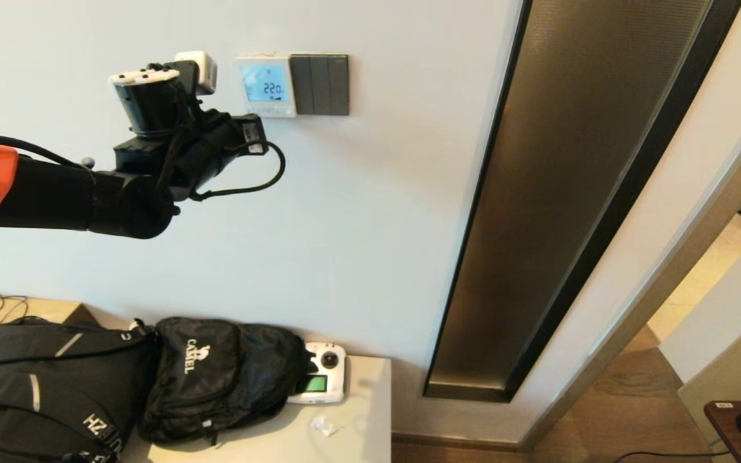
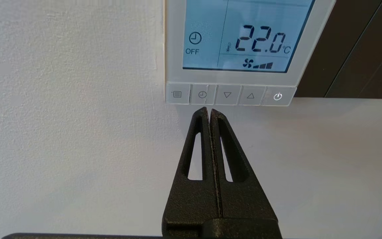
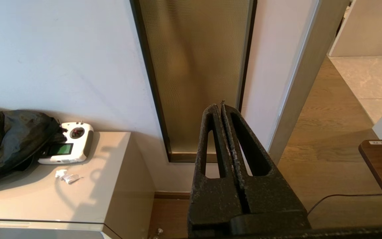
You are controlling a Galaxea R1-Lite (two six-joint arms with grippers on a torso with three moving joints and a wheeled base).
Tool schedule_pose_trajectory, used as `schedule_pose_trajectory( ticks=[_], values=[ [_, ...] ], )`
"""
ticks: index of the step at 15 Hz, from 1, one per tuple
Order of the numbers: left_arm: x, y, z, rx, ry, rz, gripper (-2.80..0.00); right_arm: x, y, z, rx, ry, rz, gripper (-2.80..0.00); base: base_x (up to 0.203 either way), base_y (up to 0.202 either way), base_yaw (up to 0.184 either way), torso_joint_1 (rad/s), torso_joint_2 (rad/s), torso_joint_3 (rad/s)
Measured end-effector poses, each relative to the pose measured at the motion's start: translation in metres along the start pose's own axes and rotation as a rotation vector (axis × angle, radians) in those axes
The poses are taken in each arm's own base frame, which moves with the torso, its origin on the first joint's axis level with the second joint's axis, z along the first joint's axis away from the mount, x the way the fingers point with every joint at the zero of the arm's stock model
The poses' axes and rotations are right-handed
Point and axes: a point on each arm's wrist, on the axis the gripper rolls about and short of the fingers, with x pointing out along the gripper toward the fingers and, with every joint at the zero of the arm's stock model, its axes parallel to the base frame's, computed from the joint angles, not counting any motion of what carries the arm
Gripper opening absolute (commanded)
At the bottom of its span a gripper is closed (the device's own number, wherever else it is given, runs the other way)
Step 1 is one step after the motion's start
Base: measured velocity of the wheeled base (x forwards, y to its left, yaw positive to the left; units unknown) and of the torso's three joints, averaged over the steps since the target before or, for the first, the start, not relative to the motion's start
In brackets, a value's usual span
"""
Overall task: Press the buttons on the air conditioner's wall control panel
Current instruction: Press the temperature increase button
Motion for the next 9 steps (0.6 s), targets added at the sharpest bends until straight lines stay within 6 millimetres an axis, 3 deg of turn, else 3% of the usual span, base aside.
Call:
schedule_pose_trajectory(
  ticks=[9],
  values=[
    [0.0062, -0.0038, 0.0001, -0.002, -0.009, -0.009, -2.8, 0.0, 0.0, 0.0, 0.0, 0.0, 0.0, -2.8, 0.0, 0.0, 0.0, 0.0, 0.0, 0.0]
  ],
)
